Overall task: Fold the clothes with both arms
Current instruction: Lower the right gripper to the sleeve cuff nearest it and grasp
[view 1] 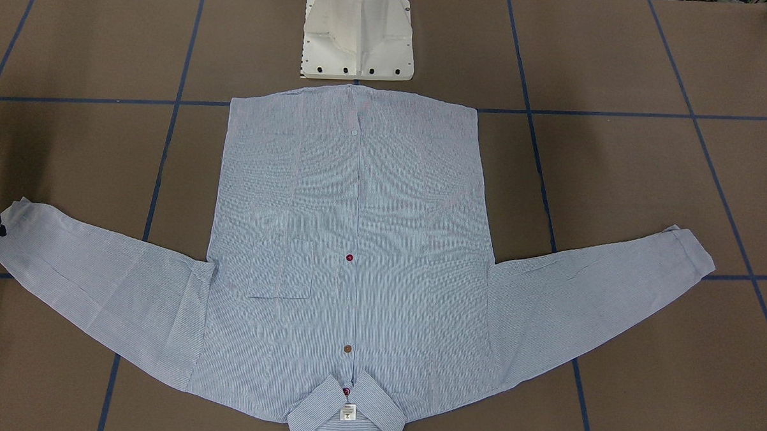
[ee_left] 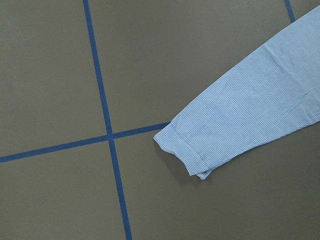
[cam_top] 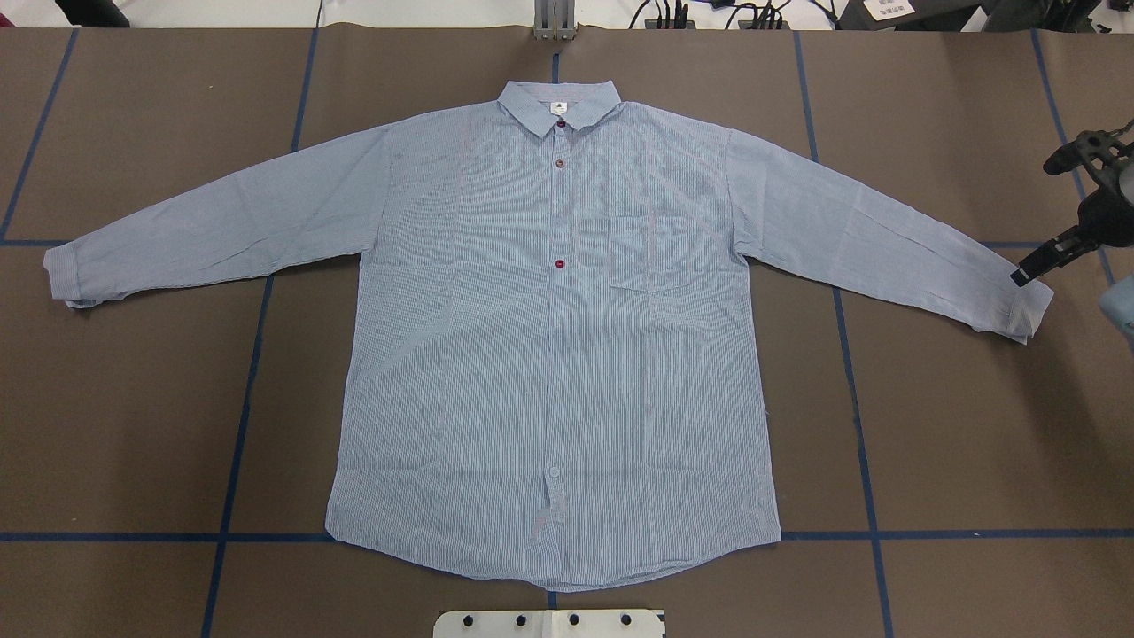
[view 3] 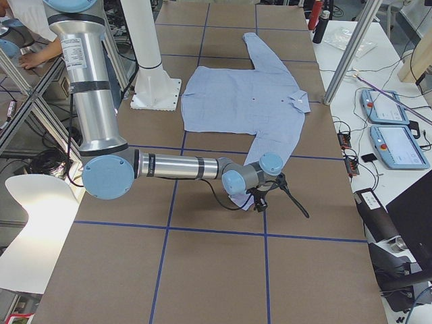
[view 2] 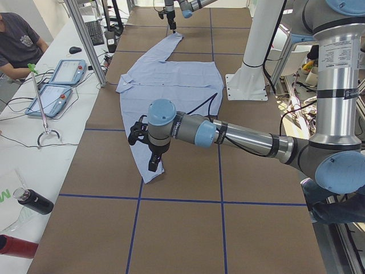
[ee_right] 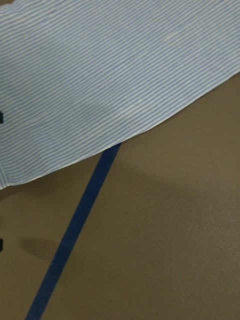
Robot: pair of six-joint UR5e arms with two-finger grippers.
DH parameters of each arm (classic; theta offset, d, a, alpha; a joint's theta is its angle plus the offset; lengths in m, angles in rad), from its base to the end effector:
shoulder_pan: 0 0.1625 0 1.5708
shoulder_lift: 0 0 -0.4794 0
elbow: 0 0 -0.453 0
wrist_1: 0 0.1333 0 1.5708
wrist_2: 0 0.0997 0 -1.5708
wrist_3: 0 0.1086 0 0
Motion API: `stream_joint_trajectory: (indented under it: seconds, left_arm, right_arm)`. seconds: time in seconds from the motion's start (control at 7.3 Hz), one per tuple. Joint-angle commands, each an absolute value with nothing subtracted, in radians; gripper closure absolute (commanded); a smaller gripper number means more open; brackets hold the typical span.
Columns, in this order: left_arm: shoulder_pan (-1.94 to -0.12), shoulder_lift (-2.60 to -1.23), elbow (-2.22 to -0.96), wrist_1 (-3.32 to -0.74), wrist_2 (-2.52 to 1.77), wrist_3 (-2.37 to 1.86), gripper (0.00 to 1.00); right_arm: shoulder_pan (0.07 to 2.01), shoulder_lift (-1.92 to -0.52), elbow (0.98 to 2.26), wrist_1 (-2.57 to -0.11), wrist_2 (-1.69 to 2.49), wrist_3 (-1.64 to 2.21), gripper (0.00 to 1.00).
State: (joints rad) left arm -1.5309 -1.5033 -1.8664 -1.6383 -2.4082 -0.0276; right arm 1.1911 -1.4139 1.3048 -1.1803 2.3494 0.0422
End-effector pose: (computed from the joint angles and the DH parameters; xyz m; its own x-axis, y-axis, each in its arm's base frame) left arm -0.0316 -0.5272 0.5789 0.6610 0.2165 -0.7184 -0.0199 0.9622 0.2716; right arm -0.1851 -0.6178 0.7319 0.6034 -0.4070 0.6858 0.3309 0.9102 0.2490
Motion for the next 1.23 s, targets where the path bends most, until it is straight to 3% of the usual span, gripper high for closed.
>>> stream_joint_trajectory:
  seconds: [0.0,0.41,1.1]
  left_arm:
    - [-1.531,-1.503,-1.868,-1.638,-2.408,-0.028,0.00]
    - [-1.531,-1.503,-1.868,-1.638,-2.408,-0.028,0.00]
    - [-1.531,-1.503,-1.871,-1.637,-2.408,-0.028,0.00]
  right_arm:
    - [1.192,-1.413,1.292,-1.183,2.378,0.040,0.23]
    - [1.192,-1.414,1.266,-1.184,2.391,0.037,0.30]
    - [1.192,-1.416,1.266,-1.186,2.390,0.037,0.77]
